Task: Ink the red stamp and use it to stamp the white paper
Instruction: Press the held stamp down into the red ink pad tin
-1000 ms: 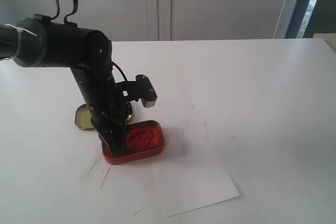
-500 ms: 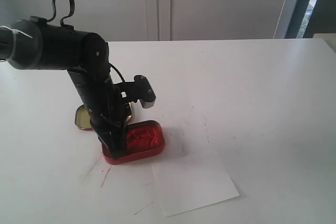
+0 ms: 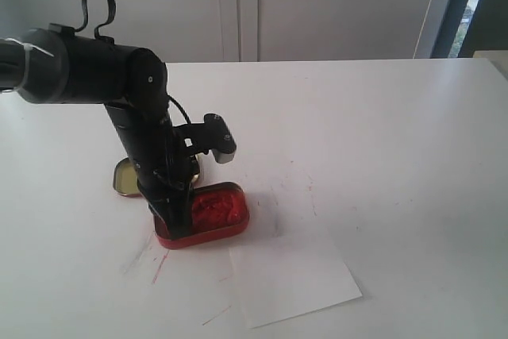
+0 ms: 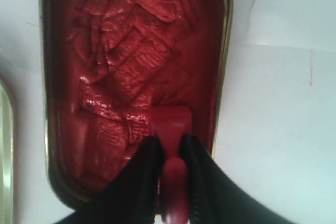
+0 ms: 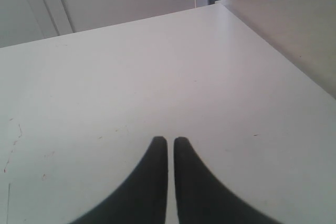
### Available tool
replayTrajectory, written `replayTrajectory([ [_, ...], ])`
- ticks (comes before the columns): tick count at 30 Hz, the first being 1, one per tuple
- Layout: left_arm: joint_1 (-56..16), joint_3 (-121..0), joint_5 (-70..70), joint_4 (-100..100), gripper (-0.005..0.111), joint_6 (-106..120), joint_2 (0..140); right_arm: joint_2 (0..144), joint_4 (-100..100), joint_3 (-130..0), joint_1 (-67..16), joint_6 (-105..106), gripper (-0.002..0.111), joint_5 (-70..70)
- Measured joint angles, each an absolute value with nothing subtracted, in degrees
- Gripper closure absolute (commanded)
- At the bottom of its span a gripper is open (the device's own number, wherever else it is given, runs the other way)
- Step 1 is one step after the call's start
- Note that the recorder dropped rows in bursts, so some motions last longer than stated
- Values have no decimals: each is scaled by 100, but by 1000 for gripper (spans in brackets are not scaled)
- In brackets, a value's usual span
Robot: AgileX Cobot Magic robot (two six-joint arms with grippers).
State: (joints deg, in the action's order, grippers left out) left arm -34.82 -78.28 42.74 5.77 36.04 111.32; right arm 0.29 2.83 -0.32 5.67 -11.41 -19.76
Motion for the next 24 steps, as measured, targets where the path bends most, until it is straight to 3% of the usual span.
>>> replayTrajectory([
  [24, -3482, -8180, 4678, 491, 107, 3479, 10839, 29, 283, -32, 567, -1141, 103, -1976],
])
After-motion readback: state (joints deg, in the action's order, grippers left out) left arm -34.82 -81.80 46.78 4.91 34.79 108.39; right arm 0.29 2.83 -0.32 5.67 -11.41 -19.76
